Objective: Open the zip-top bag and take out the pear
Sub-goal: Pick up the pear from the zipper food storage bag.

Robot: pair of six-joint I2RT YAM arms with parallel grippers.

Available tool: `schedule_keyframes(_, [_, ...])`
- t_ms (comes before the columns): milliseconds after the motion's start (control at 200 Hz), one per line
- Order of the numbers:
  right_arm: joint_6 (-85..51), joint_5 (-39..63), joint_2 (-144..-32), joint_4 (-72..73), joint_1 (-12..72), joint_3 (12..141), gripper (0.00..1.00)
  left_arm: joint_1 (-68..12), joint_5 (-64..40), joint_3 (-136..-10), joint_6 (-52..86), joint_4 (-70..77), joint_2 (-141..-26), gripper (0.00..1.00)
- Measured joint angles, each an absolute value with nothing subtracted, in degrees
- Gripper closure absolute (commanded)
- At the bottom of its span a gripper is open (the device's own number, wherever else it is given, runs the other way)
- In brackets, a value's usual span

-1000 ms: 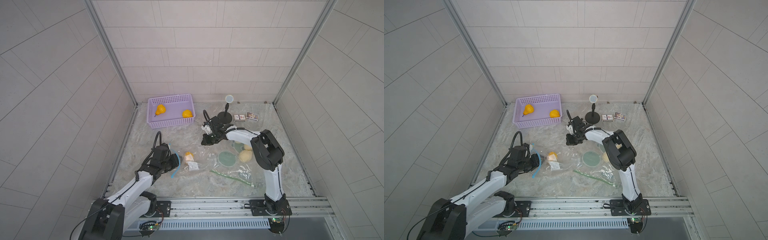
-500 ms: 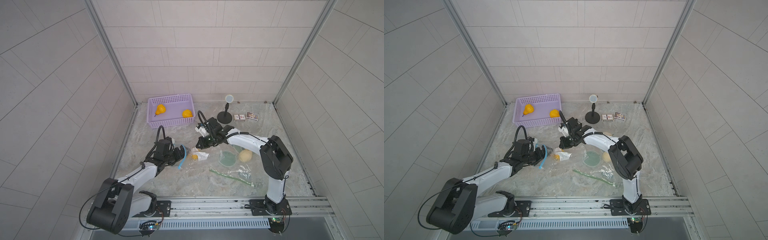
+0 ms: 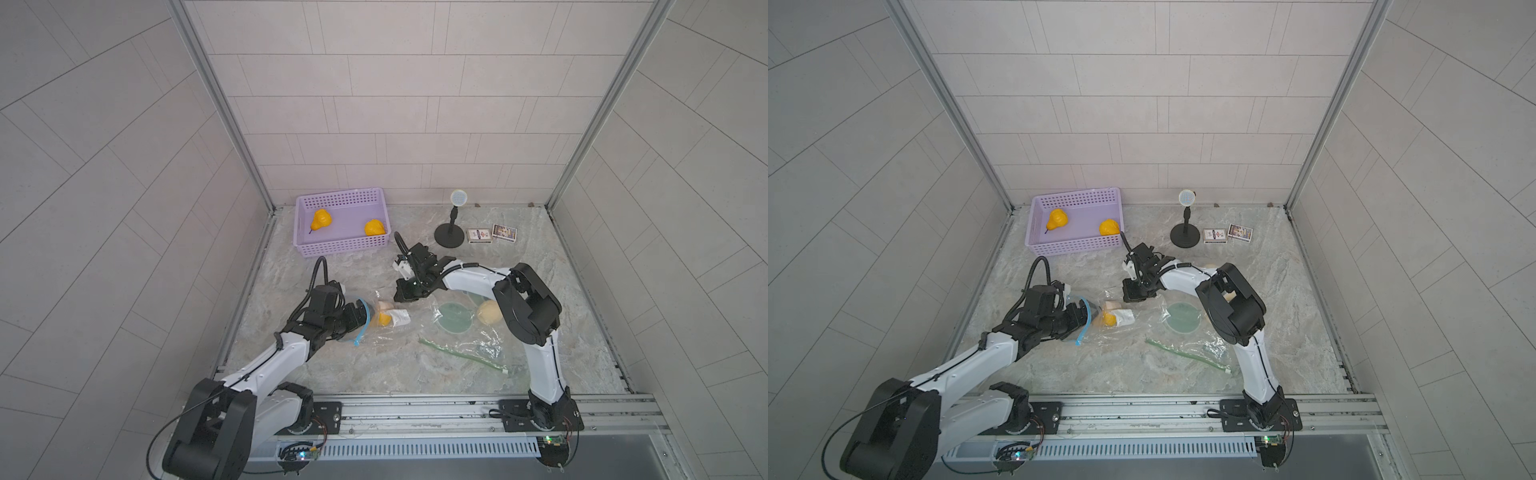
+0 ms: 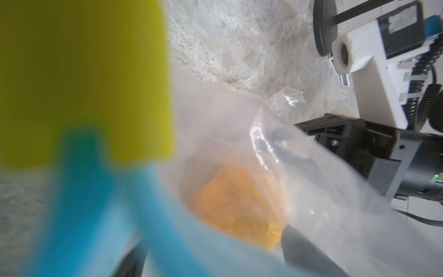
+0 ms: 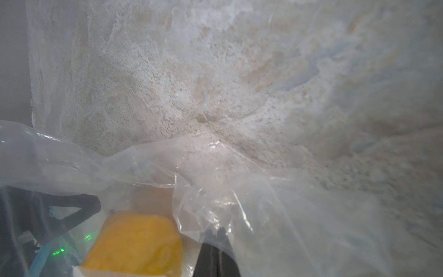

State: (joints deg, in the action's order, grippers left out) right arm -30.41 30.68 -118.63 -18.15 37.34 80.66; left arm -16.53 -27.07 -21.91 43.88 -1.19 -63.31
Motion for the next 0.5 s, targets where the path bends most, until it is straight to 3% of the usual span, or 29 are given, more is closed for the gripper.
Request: schedule_keyframes(500, [-30.3, 33.9, -122.1, -16.6, 38.7, 82.3, 1.0, -16.8, -30.5, -21.9, 43.5, 5.8, -71.0, 0.0])
